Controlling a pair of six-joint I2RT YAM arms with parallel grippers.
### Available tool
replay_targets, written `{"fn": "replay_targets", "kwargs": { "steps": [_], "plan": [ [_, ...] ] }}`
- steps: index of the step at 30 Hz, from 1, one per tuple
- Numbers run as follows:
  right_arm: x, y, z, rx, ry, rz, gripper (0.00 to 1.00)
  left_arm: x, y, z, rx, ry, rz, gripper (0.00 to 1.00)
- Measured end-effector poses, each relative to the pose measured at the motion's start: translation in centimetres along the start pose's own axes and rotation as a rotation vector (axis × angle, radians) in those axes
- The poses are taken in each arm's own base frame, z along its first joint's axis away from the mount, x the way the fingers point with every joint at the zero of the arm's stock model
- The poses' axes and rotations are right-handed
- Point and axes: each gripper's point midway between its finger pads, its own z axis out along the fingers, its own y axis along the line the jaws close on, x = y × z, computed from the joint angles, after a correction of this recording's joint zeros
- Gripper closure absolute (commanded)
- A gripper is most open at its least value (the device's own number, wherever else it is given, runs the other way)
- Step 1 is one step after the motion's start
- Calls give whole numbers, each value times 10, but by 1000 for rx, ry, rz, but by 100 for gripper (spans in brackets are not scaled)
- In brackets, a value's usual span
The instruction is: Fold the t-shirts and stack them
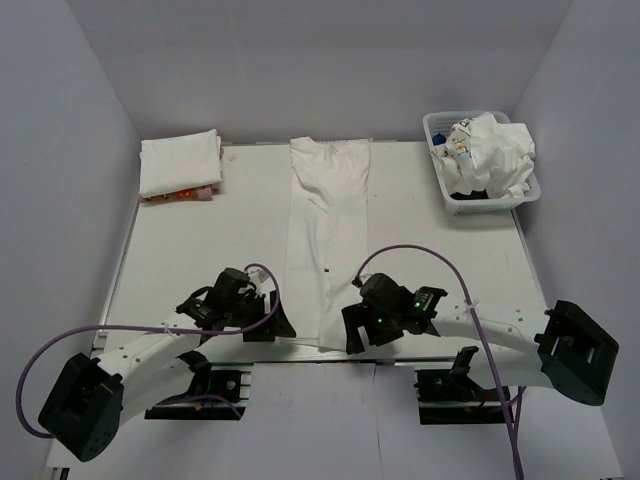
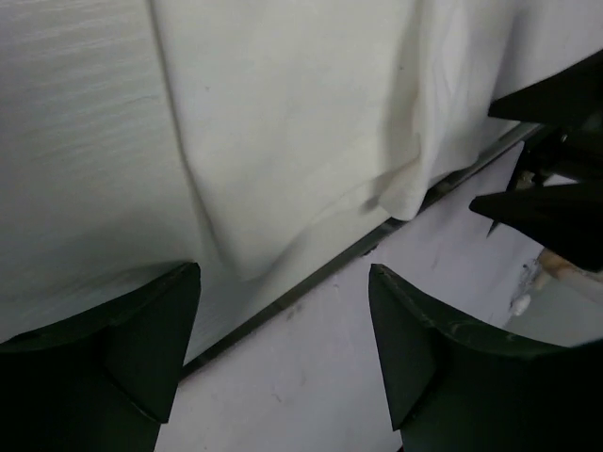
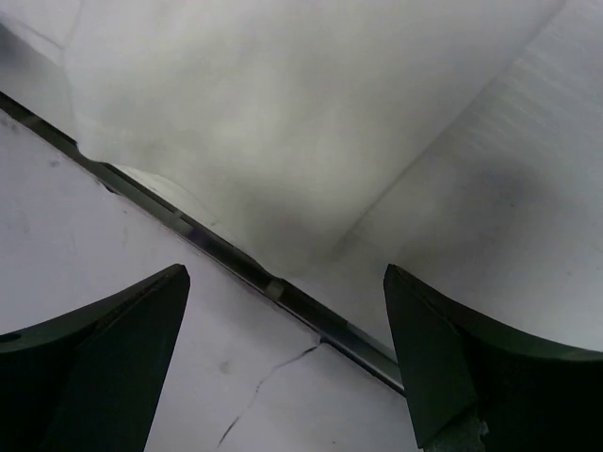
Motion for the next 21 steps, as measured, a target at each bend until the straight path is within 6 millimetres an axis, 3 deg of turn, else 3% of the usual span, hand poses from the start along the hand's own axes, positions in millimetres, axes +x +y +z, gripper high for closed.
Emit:
{"fn": "replay_targets", "kwargs": {
  "steps": [2,5,9,10,14,18,19,21],
  "plan": [
    [1,4,1,-27,4,13,13,3,-1,3,-1,12,-11,19],
    [1,11,4,-64,4,26,21,3,-1,6,-12,7,-14,29],
    [3,13,9,-85,5,41,56,4,4,12,-46,13,-28,58],
    [5,11,10,-81,11,47,61,5,6,14,-59,17,-29,61],
    [7,9,12,-79,11,62,75,4,8,19,-85,23,-25,67],
    [3,7,14,-63,-10,71,90,-3,11,22,-120,14,-3,96],
    [2,6,14,-55,-18,71,100,-4,11,23,-120,9,4,100],
    [-1,3,14,-38,-32,71,100,-7,10,23,-120,-4,20,100]
  ]
}}
